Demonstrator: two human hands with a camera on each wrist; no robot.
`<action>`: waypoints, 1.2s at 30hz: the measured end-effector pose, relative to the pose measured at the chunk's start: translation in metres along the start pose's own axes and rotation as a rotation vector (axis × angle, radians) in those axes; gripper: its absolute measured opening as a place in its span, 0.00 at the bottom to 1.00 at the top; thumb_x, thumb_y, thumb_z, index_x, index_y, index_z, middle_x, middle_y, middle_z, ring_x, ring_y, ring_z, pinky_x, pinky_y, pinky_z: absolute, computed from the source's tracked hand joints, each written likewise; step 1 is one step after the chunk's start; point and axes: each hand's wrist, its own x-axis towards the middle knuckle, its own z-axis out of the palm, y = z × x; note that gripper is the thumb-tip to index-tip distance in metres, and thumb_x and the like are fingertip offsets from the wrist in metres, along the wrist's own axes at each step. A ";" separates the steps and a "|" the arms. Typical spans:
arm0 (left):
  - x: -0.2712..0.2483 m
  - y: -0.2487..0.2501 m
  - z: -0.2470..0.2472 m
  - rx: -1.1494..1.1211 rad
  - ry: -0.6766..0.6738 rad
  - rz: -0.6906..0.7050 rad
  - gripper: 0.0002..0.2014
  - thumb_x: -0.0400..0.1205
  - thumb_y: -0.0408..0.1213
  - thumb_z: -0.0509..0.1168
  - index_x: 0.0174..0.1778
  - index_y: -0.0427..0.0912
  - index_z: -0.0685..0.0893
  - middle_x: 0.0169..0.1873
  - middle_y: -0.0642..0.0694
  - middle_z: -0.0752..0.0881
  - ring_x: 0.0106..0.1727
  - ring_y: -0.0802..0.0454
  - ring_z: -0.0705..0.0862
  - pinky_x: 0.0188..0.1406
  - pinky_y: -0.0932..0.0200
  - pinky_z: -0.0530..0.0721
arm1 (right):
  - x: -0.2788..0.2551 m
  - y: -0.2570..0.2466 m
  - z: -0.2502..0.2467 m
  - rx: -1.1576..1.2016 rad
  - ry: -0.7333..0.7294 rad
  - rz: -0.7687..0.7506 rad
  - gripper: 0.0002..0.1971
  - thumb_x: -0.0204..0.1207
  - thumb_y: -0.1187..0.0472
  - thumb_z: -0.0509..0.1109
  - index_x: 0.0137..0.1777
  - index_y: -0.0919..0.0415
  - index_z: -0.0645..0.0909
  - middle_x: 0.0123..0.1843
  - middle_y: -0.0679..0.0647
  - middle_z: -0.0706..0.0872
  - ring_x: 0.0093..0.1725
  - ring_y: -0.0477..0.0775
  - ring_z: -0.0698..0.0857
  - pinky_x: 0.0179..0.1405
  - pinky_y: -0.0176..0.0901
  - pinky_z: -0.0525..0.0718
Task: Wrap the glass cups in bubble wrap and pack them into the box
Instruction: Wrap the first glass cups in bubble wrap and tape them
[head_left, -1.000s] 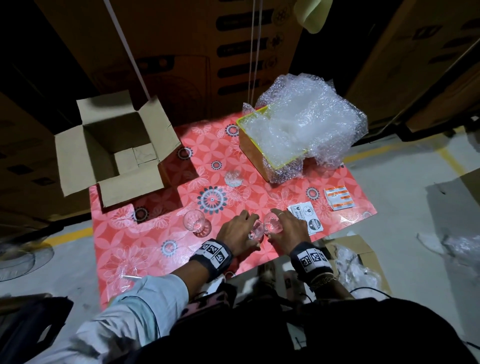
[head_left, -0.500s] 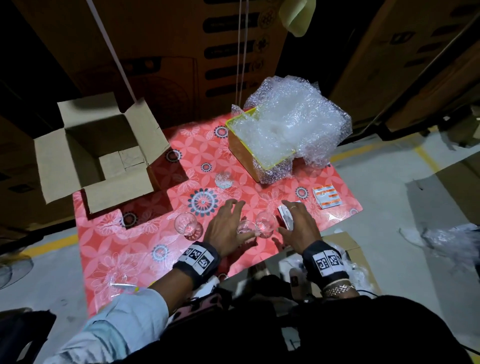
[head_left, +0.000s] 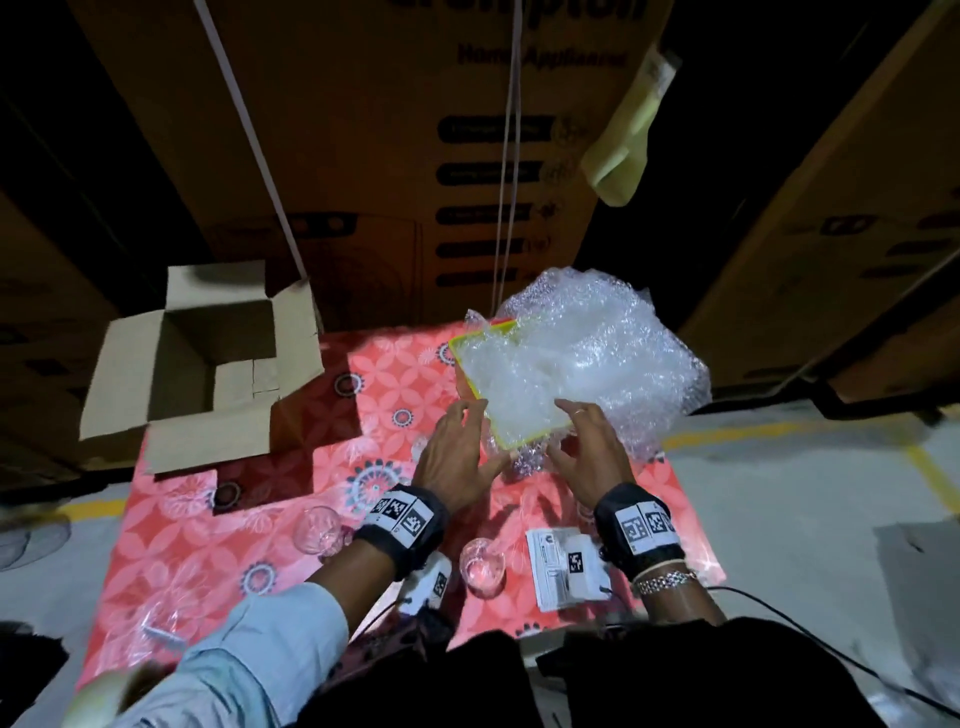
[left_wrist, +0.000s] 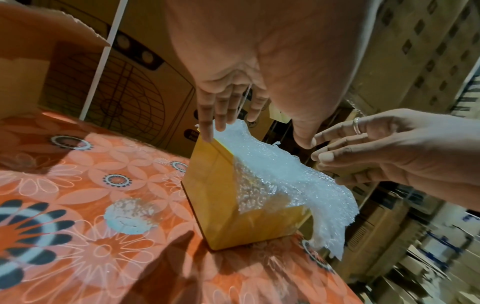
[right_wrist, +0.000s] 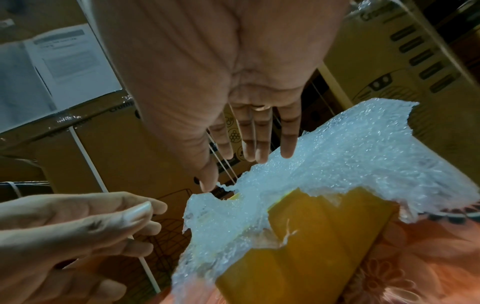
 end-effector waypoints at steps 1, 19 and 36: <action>0.006 0.005 0.004 -0.001 -0.003 -0.034 0.40 0.83 0.56 0.71 0.86 0.43 0.63 0.80 0.38 0.69 0.75 0.38 0.75 0.72 0.43 0.81 | 0.009 0.004 -0.001 -0.001 -0.018 -0.010 0.30 0.80 0.64 0.76 0.81 0.54 0.73 0.75 0.53 0.76 0.57 0.52 0.82 0.67 0.49 0.82; 0.035 0.043 0.033 0.045 0.010 -0.389 0.40 0.82 0.45 0.75 0.87 0.43 0.63 0.77 0.38 0.70 0.68 0.35 0.81 0.60 0.44 0.82 | 0.090 0.038 0.013 0.007 -0.018 -0.008 0.06 0.86 0.58 0.67 0.56 0.57 0.85 0.56 0.57 0.91 0.52 0.64 0.87 0.52 0.49 0.83; 0.076 0.069 0.000 -1.304 0.345 -0.785 0.26 0.83 0.28 0.74 0.75 0.37 0.72 0.51 0.37 0.90 0.34 0.52 0.91 0.38 0.58 0.88 | 0.044 0.018 -0.026 1.133 -0.212 0.150 0.11 0.81 0.78 0.65 0.58 0.64 0.78 0.52 0.70 0.91 0.49 0.70 0.92 0.48 0.60 0.89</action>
